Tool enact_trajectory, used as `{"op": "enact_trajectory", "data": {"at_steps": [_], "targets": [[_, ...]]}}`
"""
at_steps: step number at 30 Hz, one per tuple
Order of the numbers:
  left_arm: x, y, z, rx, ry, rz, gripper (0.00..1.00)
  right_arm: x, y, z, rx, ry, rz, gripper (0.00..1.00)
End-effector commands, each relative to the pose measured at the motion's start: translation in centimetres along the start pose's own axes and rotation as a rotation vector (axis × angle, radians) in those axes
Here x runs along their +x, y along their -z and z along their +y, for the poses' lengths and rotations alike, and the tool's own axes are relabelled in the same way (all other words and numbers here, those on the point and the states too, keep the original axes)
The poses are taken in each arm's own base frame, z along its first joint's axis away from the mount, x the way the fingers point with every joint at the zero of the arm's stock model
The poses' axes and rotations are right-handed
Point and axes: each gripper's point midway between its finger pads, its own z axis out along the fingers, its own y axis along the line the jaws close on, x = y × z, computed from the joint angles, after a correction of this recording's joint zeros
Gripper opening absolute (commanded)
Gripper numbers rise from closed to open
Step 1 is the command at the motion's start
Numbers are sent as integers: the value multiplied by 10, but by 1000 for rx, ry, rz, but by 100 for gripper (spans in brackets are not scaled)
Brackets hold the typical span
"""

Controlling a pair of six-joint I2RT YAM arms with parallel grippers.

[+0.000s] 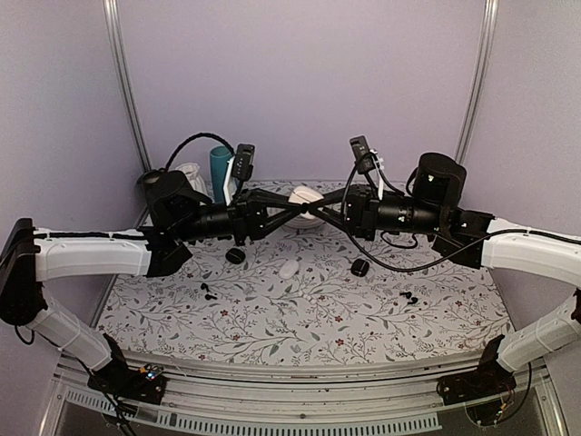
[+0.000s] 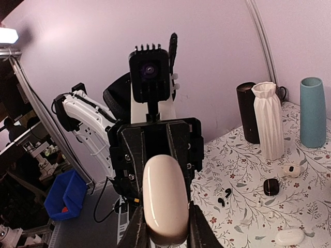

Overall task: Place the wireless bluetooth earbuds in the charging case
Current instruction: Pass from the left arm to the right

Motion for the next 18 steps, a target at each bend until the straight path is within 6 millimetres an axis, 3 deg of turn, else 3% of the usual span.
{"op": "enact_trajectory", "data": {"at_steps": [1, 3, 5, 11, 15, 16, 18], "targets": [[-8, 0, 10, -24, 10, -13, 0, -10, 2, 6, -6, 12, -36, 9], [-7, 0, 12, -28, 18, -10, 1, -9, 1, 5, -4, 5, -35, 5], [-6, 0, 15, -37, 25, -10, 8, -10, 2, 5, -1, -3, -41, 4], [-3, 7, 35, -140, 27, -10, 55, -11, 9, -9, 53, -39, -58, 4], [1, 18, 52, -230, 11, -14, 79, -10, 25, -39, 151, -78, -77, 4], [1, 21, 56, -254, 9, -16, 93, -10, 29, -46, 177, -86, -80, 4], [2, 27, 63, -304, -6, -11, 96, -6, 39, -63, 238, -106, -78, 4]]}}
